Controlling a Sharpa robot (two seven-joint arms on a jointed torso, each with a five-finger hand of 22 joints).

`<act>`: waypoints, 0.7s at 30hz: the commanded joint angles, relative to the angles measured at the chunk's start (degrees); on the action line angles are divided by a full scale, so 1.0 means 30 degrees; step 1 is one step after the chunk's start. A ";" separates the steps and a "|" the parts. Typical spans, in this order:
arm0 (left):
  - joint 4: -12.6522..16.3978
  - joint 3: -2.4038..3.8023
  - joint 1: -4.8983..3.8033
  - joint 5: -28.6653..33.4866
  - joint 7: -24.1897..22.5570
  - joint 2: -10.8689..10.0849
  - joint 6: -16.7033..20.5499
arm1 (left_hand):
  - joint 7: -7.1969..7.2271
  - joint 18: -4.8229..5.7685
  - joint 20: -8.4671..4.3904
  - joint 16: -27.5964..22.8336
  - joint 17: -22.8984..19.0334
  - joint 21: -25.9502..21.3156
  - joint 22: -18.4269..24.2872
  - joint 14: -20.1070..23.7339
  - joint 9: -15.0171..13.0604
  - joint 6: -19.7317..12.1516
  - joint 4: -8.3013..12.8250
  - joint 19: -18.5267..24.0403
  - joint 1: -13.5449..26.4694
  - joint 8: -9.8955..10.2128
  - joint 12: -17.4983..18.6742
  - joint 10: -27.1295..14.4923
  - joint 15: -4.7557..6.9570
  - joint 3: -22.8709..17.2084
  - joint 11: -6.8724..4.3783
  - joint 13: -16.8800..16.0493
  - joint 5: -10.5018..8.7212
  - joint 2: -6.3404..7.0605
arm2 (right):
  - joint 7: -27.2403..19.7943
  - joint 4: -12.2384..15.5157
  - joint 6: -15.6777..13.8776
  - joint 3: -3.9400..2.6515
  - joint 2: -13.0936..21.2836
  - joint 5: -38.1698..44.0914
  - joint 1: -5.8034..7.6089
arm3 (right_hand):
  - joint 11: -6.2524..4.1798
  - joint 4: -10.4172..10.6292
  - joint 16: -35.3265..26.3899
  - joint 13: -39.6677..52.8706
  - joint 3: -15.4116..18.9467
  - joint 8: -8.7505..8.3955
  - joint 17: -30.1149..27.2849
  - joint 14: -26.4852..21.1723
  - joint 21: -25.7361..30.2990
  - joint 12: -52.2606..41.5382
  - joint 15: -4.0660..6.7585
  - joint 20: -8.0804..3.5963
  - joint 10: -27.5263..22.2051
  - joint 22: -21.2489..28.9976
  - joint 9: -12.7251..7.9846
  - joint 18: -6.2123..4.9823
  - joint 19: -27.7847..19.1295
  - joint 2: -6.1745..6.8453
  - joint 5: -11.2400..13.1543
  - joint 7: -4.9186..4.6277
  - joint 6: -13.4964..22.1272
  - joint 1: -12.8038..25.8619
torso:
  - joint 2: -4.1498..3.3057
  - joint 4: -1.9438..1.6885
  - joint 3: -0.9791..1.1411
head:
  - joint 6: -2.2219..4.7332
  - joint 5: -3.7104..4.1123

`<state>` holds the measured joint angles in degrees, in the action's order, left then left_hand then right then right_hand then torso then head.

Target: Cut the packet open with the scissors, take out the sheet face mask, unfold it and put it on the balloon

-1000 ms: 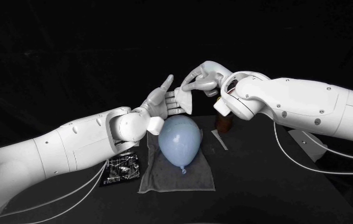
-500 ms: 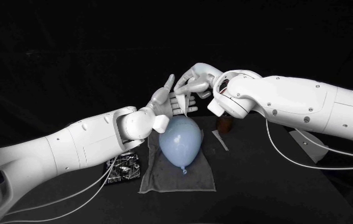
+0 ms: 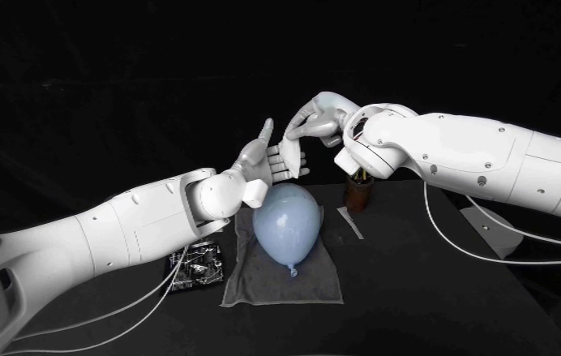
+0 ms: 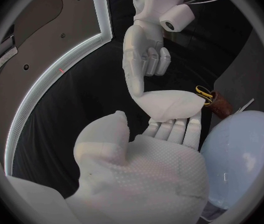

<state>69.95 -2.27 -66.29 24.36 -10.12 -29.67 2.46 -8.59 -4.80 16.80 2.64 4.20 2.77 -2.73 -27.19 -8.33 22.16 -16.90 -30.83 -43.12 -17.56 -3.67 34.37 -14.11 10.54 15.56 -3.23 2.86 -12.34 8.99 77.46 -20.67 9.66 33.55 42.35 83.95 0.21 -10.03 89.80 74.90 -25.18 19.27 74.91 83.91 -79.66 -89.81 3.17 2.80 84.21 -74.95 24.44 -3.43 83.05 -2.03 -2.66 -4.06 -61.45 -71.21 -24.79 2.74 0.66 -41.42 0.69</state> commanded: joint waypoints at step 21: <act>-0.0036 0.0021 -0.0030 -0.0563 0.0781 -0.0339 0.2438 | -0.2919 0.0458 0.0039 -0.0134 -0.0441 -0.0082 0.0069 0.2535 -0.0153 -0.1186 0.0023 0.1794 -0.1343 -0.1045 -0.0118 -0.1331 -0.0246 0.1943 0.0099 0.0002 -0.0052 -0.1300 | 0.0148 -0.1621 0.1059 -0.0259 0.0045 0.0541 0.1004 | -0.0124 -0.0075 0.0067 0.5033 -0.0301 0.0135 0.5031 0.2031 -0.0070 -0.0065 0.0097 0.0003 0.1932 -0.1366 0.0066 0.0102 0.0157 -0.0158 -0.0045 -0.0032 -0.0107 0.0066 | -0.0020 0.0001 0.0004 | 0.0129 0.0138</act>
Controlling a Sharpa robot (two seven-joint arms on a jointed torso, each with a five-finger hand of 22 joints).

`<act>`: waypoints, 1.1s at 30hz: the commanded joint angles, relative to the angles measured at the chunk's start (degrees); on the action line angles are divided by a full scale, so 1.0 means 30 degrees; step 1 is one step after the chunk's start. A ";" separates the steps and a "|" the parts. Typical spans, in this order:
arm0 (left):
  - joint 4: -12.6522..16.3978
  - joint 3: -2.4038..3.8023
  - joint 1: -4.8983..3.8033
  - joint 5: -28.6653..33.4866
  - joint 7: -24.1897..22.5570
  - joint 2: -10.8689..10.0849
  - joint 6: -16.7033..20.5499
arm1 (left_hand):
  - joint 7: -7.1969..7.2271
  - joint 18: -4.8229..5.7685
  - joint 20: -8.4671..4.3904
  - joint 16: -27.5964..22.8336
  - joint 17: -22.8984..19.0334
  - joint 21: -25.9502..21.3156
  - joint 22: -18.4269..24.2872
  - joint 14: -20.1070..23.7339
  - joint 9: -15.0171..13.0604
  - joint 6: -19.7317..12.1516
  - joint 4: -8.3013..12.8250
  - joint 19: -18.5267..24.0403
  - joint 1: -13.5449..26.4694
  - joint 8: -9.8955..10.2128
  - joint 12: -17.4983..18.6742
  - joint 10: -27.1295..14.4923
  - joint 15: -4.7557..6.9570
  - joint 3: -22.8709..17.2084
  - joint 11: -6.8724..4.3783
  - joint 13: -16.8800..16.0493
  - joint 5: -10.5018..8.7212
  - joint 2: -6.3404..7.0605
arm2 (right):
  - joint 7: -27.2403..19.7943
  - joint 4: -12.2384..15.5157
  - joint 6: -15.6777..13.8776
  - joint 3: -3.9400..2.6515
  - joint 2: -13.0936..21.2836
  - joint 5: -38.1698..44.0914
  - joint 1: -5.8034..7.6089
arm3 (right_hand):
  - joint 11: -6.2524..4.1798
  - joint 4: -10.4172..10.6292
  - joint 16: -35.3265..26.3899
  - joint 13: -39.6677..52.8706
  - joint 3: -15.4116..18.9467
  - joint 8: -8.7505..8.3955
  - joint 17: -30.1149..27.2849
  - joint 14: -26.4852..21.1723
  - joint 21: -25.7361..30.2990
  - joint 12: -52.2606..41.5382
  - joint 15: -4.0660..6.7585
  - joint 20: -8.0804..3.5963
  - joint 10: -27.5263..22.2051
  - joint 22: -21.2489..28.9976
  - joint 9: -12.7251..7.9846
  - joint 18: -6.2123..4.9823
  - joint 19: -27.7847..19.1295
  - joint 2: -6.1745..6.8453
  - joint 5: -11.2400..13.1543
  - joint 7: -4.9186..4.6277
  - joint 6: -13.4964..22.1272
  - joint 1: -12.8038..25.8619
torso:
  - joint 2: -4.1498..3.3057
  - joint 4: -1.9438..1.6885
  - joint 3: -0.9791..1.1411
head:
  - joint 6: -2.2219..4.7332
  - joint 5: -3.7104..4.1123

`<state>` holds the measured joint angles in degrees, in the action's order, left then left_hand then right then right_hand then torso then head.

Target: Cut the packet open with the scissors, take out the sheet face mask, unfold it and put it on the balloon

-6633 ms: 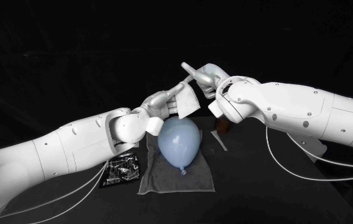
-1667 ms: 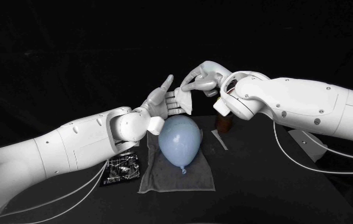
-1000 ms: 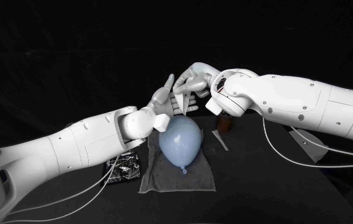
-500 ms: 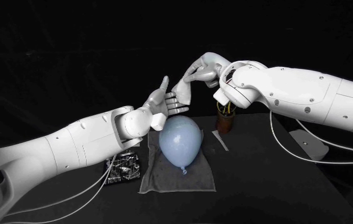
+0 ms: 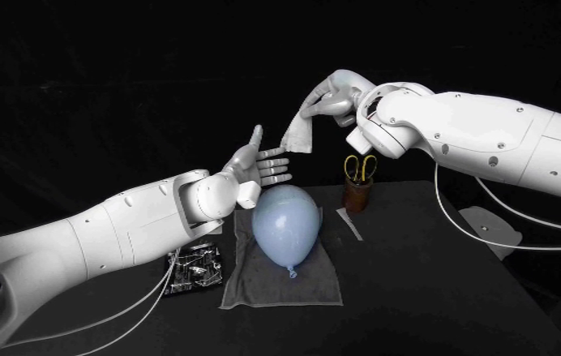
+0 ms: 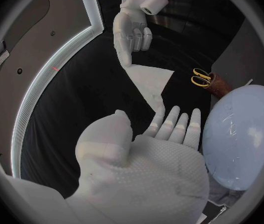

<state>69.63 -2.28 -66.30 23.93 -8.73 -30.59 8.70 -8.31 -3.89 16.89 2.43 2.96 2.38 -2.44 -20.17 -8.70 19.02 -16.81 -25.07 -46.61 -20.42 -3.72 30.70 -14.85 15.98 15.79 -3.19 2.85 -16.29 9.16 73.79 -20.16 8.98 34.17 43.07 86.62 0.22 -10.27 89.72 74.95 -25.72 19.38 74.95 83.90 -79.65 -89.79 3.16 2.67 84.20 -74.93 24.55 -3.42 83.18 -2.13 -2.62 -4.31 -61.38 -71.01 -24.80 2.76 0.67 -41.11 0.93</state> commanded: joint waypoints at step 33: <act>0.1582 0.0119 -0.0707 -0.2941 0.0952 -0.1192 -0.1629 | -0.2844 -0.1694 -0.0053 0.2900 0.1654 0.0740 -0.0432 -0.7945 -0.0284 0.4381 0.0019 -0.8022 -0.4877 -0.2817 -0.1970 0.4907 0.0956 0.1013 -0.0591 -0.0111 -0.0039 -0.0100 | 0.1337 -0.3167 0.7480 0.0108 -0.1537 0.6559 0.0312 | -0.0121 -0.0060 0.0093 0.5017 -0.0279 0.0146 0.5017 0.2033 -0.0240 -0.0071 0.0080 0.0057 0.1933 -0.1564 0.0062 0.0155 0.0223 -0.0004 -0.0059 0.0046 -0.0120 0.0054 | -0.0034 0.0028 0.0017 | -0.0033 0.0218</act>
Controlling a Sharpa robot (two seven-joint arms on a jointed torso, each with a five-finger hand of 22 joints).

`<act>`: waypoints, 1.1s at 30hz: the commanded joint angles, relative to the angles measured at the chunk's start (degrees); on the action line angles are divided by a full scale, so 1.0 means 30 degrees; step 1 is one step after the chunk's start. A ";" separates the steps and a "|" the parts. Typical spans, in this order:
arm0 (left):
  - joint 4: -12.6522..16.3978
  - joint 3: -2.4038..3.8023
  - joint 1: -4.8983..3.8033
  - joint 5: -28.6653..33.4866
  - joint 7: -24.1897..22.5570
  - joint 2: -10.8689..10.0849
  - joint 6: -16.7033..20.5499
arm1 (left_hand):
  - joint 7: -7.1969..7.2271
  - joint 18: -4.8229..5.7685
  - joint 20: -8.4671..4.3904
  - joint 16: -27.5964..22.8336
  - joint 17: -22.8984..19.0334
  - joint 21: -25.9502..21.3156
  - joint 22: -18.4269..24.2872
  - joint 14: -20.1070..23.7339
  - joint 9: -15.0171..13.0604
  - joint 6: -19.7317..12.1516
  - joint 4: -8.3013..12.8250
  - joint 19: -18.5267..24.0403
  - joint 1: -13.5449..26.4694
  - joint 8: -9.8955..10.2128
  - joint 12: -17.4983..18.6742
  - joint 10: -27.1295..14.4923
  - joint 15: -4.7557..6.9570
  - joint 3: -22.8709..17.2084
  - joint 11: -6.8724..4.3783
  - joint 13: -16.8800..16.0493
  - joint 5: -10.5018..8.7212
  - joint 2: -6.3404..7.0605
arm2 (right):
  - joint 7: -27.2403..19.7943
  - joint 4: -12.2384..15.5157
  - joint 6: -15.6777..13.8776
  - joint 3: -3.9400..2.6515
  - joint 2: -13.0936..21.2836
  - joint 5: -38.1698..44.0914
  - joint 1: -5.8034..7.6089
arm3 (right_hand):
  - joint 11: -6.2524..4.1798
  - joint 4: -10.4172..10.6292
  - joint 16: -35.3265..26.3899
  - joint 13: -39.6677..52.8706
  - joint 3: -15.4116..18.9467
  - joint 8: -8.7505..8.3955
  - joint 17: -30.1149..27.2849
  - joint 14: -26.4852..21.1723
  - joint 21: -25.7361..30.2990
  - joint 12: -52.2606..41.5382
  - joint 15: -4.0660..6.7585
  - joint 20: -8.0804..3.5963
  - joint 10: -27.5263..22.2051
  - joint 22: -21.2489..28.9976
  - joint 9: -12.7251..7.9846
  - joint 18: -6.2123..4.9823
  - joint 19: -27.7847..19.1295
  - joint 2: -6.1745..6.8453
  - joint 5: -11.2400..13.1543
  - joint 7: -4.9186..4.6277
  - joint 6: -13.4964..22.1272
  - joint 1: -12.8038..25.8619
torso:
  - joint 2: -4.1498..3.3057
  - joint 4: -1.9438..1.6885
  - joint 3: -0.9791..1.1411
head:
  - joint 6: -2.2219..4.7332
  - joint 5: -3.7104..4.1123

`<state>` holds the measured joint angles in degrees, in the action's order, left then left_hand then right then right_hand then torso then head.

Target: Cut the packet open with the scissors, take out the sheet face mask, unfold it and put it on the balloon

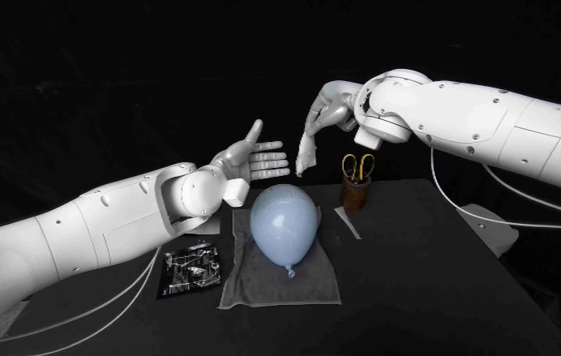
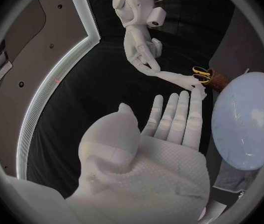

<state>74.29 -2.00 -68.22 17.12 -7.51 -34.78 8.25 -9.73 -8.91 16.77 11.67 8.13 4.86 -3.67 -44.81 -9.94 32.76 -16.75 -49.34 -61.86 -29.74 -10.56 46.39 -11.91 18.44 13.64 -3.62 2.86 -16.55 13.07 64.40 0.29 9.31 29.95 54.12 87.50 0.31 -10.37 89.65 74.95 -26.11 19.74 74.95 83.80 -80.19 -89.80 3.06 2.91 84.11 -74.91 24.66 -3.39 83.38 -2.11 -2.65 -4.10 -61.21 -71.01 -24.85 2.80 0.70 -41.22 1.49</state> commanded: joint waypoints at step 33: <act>-0.1080 0.0025 -0.0310 -0.1384 0.3459 0.1377 -0.1917 | -0.2473 0.0323 -0.0016 -0.0994 -0.0379 -0.0433 0.0046 0.1250 0.0803 -0.1080 -0.0079 0.1177 0.2889 0.1832 0.1116 -0.1156 -0.0256 0.1080 0.0324 -0.0033 -0.0044 -0.0123 | 0.1109 0.4026 -0.0416 -0.0018 0.0019 1.5951 0.0226 | -0.0165 -0.0078 0.0118 0.5017 -0.0482 0.0204 0.5016 0.2068 -0.0863 -0.0066 0.0076 0.0009 0.1965 -0.2451 0.0127 0.0395 0.0674 0.0245 -0.0048 0.0017 -0.0302 0.0239 | 0.0020 -0.0006 -0.0004 | -0.0027 0.0037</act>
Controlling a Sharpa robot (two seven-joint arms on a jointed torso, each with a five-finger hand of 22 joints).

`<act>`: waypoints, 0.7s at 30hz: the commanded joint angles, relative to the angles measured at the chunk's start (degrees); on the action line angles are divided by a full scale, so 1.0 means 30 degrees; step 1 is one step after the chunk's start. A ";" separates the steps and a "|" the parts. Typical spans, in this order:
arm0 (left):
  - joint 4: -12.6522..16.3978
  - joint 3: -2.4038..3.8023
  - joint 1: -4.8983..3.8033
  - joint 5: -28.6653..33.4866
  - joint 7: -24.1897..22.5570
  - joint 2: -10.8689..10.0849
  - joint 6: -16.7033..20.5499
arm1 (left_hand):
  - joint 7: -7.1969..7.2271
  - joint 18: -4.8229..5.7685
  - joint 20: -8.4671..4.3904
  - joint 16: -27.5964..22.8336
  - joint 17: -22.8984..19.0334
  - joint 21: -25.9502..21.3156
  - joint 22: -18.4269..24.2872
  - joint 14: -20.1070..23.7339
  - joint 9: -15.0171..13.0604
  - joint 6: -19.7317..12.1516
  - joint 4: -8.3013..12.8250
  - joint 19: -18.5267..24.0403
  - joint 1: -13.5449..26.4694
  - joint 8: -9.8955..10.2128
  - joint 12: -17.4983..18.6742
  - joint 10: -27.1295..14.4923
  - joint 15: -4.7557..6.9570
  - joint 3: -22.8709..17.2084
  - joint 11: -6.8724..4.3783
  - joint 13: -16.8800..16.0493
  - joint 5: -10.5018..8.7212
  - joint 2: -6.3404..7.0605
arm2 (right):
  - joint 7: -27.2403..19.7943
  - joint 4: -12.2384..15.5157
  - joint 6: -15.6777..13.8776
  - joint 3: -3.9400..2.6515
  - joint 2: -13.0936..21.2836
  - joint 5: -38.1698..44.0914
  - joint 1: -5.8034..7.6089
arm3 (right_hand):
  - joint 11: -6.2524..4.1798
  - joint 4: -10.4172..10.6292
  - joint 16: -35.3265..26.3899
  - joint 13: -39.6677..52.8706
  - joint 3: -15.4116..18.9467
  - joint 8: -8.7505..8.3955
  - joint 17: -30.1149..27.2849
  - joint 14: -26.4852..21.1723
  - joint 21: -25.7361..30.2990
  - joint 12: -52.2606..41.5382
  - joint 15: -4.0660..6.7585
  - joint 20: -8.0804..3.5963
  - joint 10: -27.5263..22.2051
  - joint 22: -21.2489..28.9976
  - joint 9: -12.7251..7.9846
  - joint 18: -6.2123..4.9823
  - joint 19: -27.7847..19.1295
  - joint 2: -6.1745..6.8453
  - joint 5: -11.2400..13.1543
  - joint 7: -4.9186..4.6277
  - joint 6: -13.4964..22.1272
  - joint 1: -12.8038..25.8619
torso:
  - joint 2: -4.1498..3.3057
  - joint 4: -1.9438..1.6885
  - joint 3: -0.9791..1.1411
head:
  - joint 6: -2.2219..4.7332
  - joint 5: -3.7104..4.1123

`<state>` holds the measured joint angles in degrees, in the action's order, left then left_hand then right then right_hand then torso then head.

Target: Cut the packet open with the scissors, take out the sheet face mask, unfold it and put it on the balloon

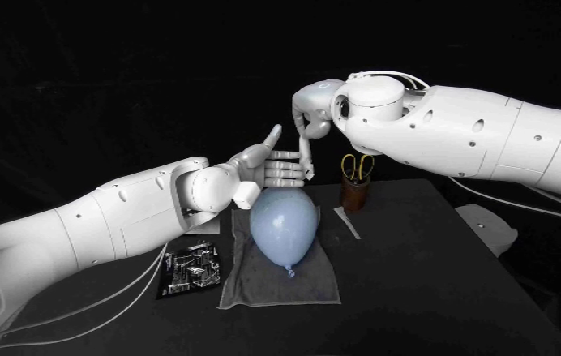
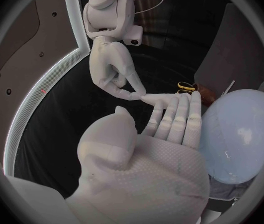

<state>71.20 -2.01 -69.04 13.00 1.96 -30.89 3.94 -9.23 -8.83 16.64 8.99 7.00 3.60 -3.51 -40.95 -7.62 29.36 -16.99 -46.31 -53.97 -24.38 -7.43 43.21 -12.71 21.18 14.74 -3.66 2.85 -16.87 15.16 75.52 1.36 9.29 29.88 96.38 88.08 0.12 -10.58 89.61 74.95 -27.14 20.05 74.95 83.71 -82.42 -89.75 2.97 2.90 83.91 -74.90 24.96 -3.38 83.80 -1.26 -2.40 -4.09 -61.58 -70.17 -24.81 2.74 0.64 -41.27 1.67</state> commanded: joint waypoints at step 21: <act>-0.1381 0.0029 0.0118 0.1952 -0.1077 0.1007 -0.0551 | -0.2626 0.0545 0.0033 -0.0361 -0.0123 -0.0077 0.0043 0.0381 0.0147 -0.0035 -0.0004 0.1239 0.1372 0.0307 0.0186 -0.0155 -0.0017 0.0061 -0.0037 -0.0010 -0.0048 -0.0034 | 0.0527 0.3666 -0.1760 -0.0021 0.0673 0.2554 0.0081 | -0.0110 0.0006 0.0129 0.5016 -0.0231 0.0128 0.5016 0.2096 -0.0210 -0.0085 0.0105 0.0012 0.2030 -0.2551 0.0046 0.0416 0.0592 0.0015 -0.0133 0.0026 -0.0191 0.0008 | 0.0013 0.0029 0.0006 | 0.0209 -0.0087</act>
<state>67.44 -2.01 -68.70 16.31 1.30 -28.09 3.44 -9.23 -7.92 16.69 8.19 6.67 3.60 -3.45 -40.15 -7.22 29.36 -16.99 -42.88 -50.24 -23.59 -7.14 43.21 -12.68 21.49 14.74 -3.66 2.86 -16.97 16.01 85.88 -3.18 9.27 31.72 102.44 88.25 0.12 -10.59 89.76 74.93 -27.45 20.39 74.90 83.93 -82.85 -89.80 3.19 2.90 83.91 -74.95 25.01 -2.59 83.76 -0.82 -2.66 -4.03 -61.87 -69.73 -24.81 2.80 0.66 -40.75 1.41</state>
